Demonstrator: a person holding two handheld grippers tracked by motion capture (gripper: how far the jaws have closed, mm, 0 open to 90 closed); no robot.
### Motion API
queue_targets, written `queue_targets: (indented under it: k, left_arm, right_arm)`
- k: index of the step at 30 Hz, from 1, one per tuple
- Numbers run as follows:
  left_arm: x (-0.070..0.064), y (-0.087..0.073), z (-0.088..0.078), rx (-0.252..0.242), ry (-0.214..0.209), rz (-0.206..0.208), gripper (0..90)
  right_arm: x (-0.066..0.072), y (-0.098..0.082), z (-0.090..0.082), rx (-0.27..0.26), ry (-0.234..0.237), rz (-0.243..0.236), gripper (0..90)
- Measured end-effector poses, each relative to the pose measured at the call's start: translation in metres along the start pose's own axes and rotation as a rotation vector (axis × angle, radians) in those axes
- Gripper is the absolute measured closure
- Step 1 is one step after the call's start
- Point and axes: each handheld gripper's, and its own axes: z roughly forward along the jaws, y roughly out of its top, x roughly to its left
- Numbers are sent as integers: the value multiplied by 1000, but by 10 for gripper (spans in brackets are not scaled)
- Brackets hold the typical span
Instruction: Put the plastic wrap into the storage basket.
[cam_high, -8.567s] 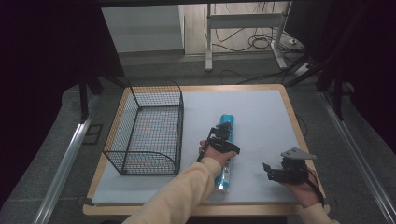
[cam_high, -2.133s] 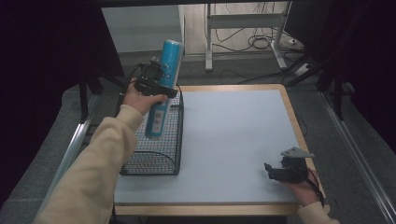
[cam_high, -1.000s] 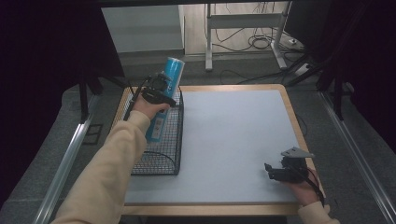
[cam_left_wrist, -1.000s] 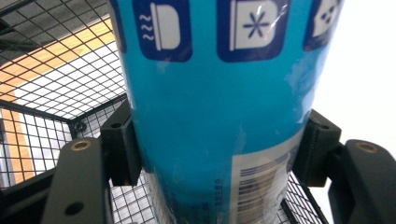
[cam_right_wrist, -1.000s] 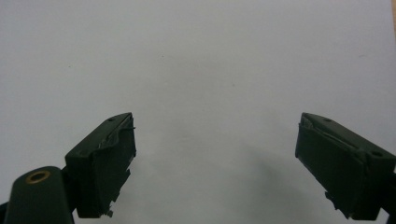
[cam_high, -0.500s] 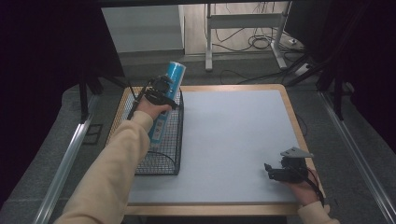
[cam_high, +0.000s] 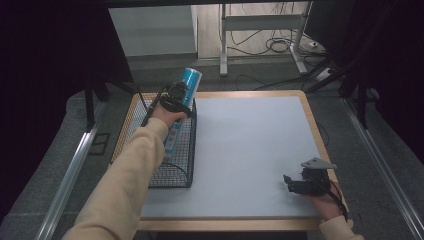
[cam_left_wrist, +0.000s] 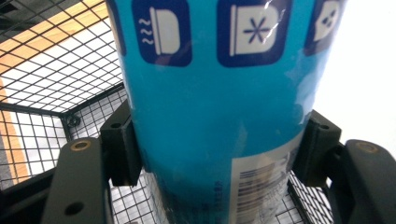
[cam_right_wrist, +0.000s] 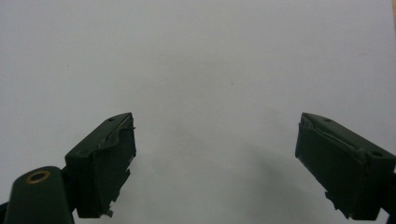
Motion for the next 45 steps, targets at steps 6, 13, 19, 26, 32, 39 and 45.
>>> queue_targets:
  k: [6, 13, 19, 26, 32, 39, 45]
  left_arm:
    - [1, 1, 4, 19, 18, 2, 318]
    - [4, 2, 8, 26, 19, -13, 318]
    - [2, 6, 14, 45, 31, -7, 317]
    - [-1, 11, 25, 77, 52, -7, 318]
    - [0, 12, 26, 83, 52, -4, 317]
    - [-1, 9, 27, 81, 58, 13, 316]
    - [1, 7, 26, 86, 42, 16, 276]
  right_arm:
    - [-1, 0, 0, 1, 0, -1, 123]
    - [0, 0, 1, 2, 2, -1, 123]
    - [-1, 0, 0, 3, 0, -1, 123]
    - [-1, -1, 1, 3, 1, -2, 123]
    - [-1, -1, 1, 5, 4, -3, 123]
    - [1, 0, 1, 3, 5, -4, 123]
    - [1, 0, 1, 4, 7, -5, 123]
